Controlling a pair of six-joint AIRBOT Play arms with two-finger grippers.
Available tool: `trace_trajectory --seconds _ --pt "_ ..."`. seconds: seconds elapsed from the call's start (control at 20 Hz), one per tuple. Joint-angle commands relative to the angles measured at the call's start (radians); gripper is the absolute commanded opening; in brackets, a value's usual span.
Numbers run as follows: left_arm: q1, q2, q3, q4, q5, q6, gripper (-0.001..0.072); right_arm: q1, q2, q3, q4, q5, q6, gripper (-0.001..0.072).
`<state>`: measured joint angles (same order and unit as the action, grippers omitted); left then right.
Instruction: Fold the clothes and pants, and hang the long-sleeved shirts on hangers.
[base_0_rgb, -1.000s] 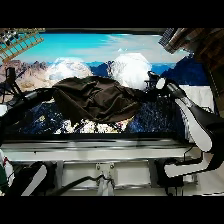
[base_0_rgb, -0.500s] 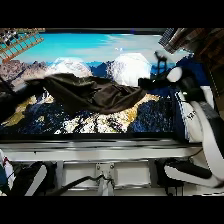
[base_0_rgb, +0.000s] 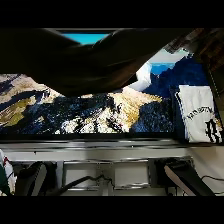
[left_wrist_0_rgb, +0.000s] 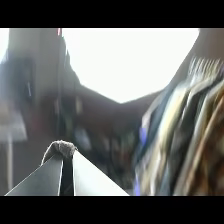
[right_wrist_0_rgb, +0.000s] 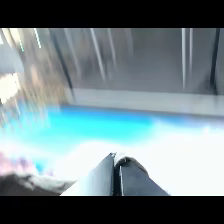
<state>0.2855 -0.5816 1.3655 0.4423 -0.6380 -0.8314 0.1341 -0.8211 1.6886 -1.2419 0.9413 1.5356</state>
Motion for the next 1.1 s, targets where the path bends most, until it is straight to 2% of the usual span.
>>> trace_trajectory --seconds 0.0,0.2,0.3,0.4,0.7,0.85,0.95,1.05 --pt "0.003 0.058 0.171 0.051 0.021 -0.003 0.0002 0.001 0.084 0.161 0.018 0.063 0.000 0.0027" --pt "0.003 0.133 0.225 0.213 0.019 -0.008 0.0001 0.001 0.109 0.265 0.020 0.189 0.027 0.0028" --pt "0.003 0.153 0.225 0.290 0.001 -0.064 0.0002 0.001 0.108 0.286 0.050 0.233 0.048 0.0028" --pt "0.003 0.147 0.221 0.322 -0.044 -0.083 0.0002 0.001 0.098 0.286 0.062 0.274 0.051 0.0028" --pt "0.003 -0.018 0.152 0.321 -0.346 -0.138 0.0002 0.001 -0.036 0.163 -0.051 0.335 0.052 0.0029" --pt "0.001 -0.187 0.075 0.316 -0.481 -0.138 0.0002 0.001 -0.169 0.002 -0.081 0.301 0.040 0.0029" --pt "-0.008 -0.327 0.020 0.317 -0.461 -0.137 0.0003 0.001 -0.286 -0.092 -0.103 0.193 0.040 0.0029" --pt "-0.034 -0.495 0.003 0.326 -0.359 -0.122 0.0003 0.001 -0.435 -0.127 -0.110 0.026 0.040 0.0028"
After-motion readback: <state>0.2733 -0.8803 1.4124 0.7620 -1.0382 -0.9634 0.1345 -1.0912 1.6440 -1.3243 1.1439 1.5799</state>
